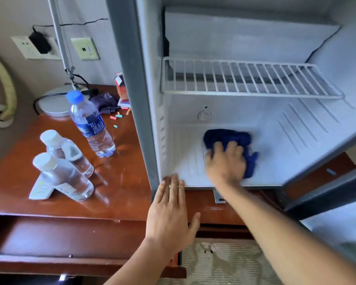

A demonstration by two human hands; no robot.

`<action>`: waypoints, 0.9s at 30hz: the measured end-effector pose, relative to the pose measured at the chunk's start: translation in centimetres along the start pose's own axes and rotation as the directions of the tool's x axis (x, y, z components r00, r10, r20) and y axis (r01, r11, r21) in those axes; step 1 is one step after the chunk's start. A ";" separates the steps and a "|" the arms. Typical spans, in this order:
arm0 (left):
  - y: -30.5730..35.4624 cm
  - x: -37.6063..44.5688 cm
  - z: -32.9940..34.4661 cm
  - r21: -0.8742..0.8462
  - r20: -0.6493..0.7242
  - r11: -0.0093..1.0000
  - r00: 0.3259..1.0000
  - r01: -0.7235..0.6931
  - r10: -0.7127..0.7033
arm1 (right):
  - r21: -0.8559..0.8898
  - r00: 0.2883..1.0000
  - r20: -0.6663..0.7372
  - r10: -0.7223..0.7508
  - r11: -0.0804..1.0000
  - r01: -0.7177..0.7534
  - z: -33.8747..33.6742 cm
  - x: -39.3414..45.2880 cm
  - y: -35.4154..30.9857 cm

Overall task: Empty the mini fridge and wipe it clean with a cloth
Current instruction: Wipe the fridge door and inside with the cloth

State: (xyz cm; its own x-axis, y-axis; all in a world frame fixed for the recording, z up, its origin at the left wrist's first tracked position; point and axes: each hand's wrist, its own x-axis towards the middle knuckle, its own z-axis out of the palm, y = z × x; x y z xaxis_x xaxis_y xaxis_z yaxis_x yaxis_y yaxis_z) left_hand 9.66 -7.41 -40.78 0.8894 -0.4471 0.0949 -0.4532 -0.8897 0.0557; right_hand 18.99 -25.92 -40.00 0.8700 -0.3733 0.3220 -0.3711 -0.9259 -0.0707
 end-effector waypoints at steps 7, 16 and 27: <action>-2.5 -6.9 -1.7 -0.161 0.048 0.985 0.996 -0.066 0.075 | 0.226 0.845 -0.096 -0.526 0.815 0.533 -2.5 -9.8 -4.4; -3.8 -17.6 -9.4 -0.531 0.207 0.783 0.945 0.325 -0.252 | 0.313 0.920 0.344 -0.189 0.947 0.077 -10.2 -12.1 5.5; -3.4 -20.2 -15.7 -0.801 0.240 0.425 0.876 0.422 -0.418 | -0.026 0.351 -0.734 -0.581 0.541 0.841 -34.0 -4.0 -7.9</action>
State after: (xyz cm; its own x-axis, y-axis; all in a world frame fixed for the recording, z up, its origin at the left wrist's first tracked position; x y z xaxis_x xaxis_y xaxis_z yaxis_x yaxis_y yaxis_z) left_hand -7.67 6.10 -27.32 0.9830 -0.0416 -0.1788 0.1356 -0.4925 0.8597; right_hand 7.42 -15.19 -8.61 0.2829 0.4491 0.8476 0.5222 -0.8133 0.2566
